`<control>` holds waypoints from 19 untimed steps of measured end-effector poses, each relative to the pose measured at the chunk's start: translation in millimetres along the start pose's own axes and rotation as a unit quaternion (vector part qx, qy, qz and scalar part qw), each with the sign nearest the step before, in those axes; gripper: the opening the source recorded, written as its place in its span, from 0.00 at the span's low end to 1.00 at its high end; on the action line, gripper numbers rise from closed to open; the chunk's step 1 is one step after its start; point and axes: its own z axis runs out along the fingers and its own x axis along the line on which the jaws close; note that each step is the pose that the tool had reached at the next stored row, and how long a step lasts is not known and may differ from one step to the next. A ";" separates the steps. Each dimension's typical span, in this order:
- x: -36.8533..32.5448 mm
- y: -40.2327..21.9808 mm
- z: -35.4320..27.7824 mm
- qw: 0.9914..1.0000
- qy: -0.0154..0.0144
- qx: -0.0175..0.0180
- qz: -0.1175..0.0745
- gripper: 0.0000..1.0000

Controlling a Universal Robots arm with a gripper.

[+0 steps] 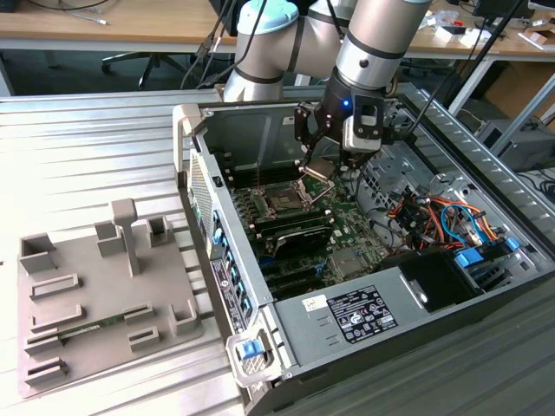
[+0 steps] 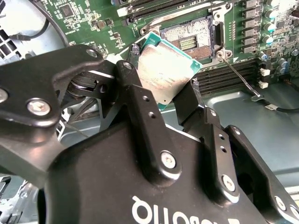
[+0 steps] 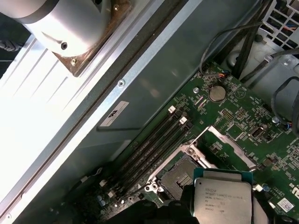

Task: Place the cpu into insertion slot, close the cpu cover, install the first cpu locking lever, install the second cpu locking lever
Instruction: 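Place the cpu into insertion slot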

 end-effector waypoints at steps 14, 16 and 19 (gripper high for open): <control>0.0 0.0 0.0 1.000 -0.001 0.000 0.023 0.55; 0.0 0.0 0.0 1.000 -0.001 -0.001 0.026 0.55; 0.0 0.0 0.0 1.000 -0.001 -0.001 0.030 0.55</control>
